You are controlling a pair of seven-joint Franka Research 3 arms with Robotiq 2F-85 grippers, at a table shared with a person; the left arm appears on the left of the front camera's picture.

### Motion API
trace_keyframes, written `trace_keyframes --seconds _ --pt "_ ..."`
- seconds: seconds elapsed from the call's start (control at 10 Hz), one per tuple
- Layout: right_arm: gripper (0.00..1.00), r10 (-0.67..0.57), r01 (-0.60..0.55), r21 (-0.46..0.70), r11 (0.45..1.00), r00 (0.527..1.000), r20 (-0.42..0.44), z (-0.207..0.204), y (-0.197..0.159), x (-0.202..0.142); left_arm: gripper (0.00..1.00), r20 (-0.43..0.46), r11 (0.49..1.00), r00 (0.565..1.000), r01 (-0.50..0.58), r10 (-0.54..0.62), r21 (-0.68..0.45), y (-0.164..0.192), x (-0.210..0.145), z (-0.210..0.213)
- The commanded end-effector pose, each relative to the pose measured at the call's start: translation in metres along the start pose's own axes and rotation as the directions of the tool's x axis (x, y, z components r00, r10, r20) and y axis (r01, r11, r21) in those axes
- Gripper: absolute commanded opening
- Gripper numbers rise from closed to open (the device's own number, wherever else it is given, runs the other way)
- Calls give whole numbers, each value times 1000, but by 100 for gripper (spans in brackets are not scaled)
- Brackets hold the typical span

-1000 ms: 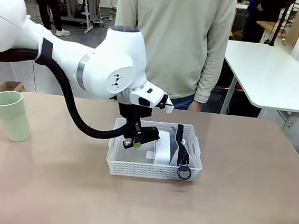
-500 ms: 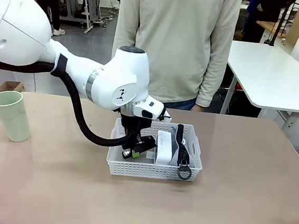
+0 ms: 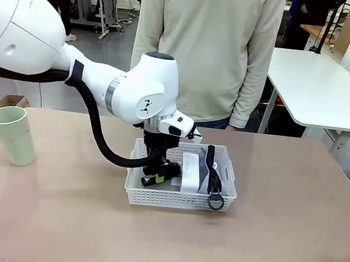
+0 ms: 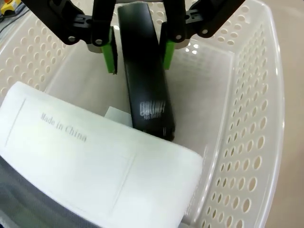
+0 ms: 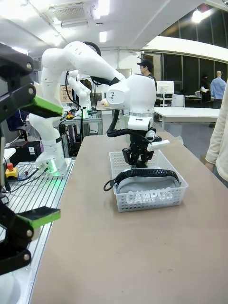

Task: Efficiently arrange items inside the basket to fit them all.
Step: Pick up the Stapler and place it inside the Organizing basket.

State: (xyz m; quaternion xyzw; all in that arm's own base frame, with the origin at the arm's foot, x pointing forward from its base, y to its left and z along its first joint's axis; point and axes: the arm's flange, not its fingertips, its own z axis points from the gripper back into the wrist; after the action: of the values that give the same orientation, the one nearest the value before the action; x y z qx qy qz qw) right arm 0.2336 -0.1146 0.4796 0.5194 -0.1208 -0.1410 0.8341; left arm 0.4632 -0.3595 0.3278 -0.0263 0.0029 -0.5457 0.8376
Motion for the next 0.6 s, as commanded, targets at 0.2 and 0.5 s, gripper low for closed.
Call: trace_keyframes --seconds 0.2,0.5 --pt "100 25 -25 -4 1000 1000 -3 0 -2 0 100 -19 1000 1000 -19 20 25 1 3 3" --pt "100 25 -25 -4 1000 1000 -3 0 -2 0 100 42 999 999 -26 24 38 1 -9 20"
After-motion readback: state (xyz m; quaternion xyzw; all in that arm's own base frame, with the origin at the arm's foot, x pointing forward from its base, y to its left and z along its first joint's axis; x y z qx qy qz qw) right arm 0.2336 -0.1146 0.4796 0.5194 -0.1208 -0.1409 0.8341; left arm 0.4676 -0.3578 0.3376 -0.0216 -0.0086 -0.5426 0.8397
